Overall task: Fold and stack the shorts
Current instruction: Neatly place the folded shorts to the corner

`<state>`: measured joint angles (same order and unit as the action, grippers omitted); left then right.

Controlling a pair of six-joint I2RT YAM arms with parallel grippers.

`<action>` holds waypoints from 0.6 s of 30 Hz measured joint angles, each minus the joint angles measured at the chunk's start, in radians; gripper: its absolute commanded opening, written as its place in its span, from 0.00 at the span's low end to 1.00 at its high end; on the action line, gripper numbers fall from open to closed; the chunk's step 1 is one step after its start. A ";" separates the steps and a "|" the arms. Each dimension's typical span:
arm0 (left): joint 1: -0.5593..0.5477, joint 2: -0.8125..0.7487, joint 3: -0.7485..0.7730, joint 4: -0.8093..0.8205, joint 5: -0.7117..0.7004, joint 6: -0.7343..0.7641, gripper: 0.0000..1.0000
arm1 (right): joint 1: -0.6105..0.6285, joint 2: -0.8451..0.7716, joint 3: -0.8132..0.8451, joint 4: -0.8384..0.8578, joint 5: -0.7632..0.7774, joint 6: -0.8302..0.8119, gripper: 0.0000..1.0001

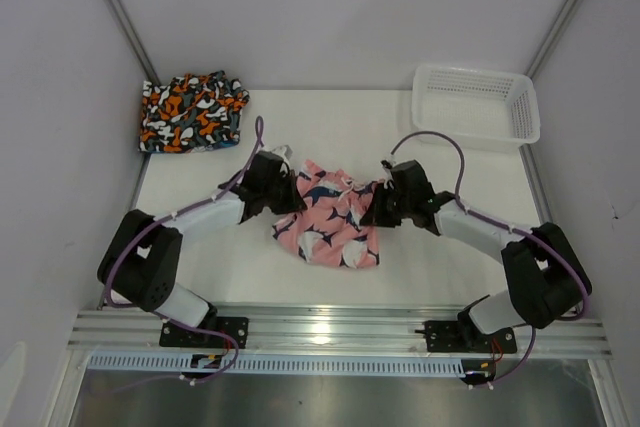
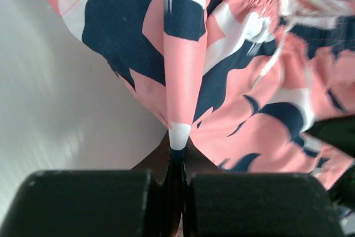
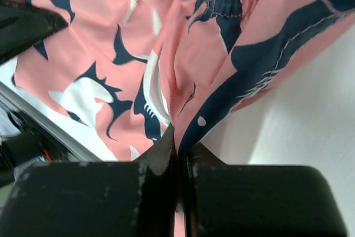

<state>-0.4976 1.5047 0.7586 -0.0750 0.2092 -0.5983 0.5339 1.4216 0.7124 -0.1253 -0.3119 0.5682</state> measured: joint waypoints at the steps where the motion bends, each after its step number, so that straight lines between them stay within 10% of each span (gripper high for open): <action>1: 0.000 0.000 0.051 -0.047 -0.023 -0.003 0.00 | 0.004 0.019 0.046 -0.014 0.006 0.000 0.00; 18: 0.282 0.237 0.814 -0.510 -0.133 0.044 0.00 | 0.035 0.489 0.820 -0.013 -0.013 0.053 0.00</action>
<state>-0.2157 1.7416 1.5730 -0.5850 0.0761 -0.5541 0.5686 1.9106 1.5322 -0.1383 -0.3244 0.6216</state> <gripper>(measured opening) 0.008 0.010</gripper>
